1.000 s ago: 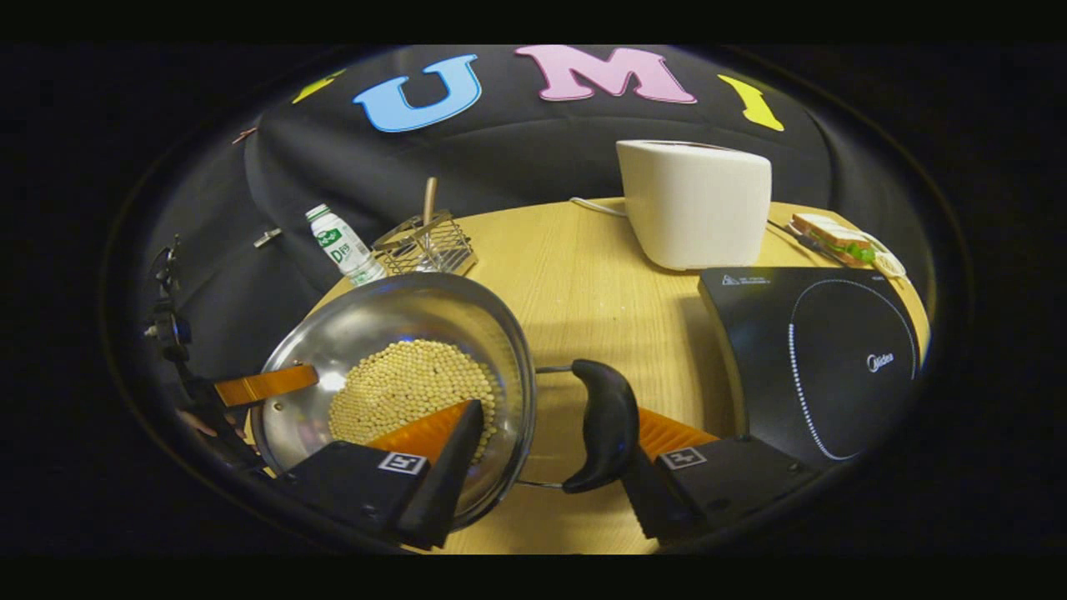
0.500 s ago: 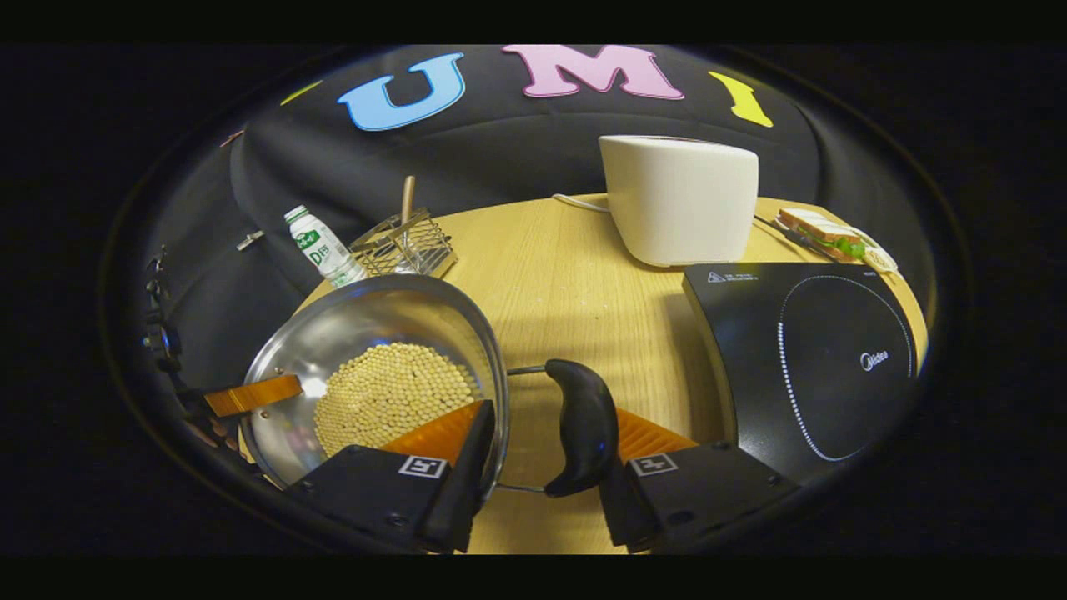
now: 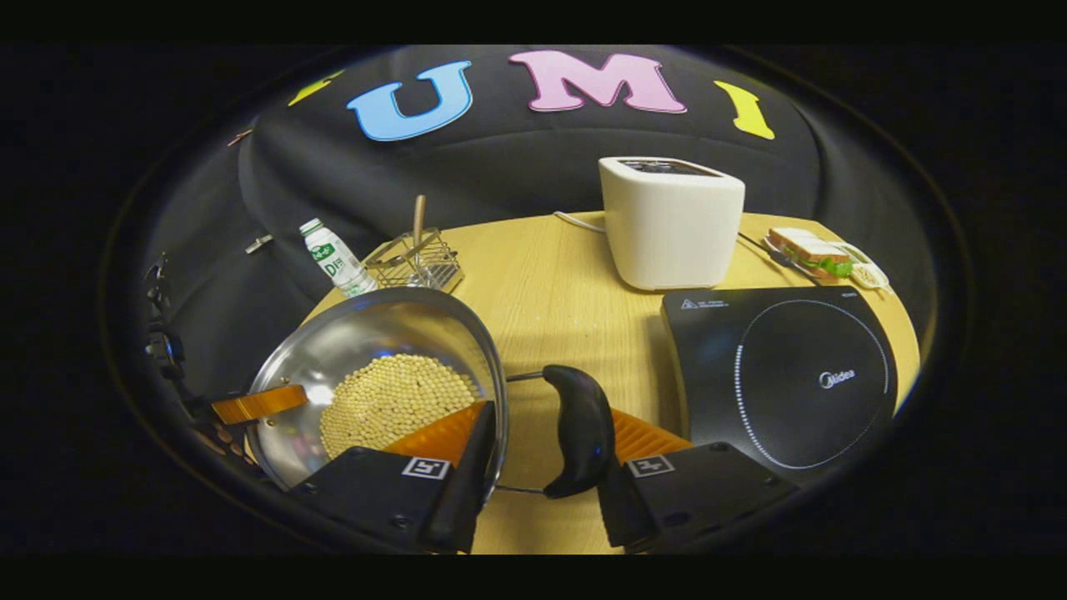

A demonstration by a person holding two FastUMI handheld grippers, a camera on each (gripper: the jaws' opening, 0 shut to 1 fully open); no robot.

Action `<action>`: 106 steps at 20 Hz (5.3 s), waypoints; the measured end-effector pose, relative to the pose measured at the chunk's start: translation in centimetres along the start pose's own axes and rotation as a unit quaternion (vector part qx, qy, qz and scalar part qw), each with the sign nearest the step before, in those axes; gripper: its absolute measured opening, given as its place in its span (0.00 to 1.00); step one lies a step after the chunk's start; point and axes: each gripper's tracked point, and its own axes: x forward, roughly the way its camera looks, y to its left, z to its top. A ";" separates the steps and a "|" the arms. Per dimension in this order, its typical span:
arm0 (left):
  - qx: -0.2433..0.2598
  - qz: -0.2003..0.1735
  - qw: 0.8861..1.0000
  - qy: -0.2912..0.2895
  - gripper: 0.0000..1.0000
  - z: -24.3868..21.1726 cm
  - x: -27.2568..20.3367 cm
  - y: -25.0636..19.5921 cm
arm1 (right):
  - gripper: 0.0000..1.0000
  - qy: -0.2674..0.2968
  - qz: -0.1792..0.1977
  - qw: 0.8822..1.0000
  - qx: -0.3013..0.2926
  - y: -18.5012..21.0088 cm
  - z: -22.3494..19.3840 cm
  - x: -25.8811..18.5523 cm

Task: First push the handle of the pot to place it horizontally, then grasp the pot with both hands and set it on the induction cooktop.

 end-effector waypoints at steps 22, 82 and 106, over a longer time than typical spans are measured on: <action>0.037 -0.052 0.998 -0.002 0.60 -0.6 -1.6 -29.5 | 0.61 -0.012 -0.051 0.998 0.042 -26.2 6.8 -11.2; 0.089 -0.012 0.995 -0.034 0.96 0.4 -3.0 -38.2 | 0.99 -0.092 -0.090 0.986 0.103 -36.4 9.2 -16.0; 0.088 0.015 0.946 -0.312 0.95 3.1 -34.6 -31.1 | 0.98 -0.344 -0.129 0.930 0.019 -27.2 9.5 -41.4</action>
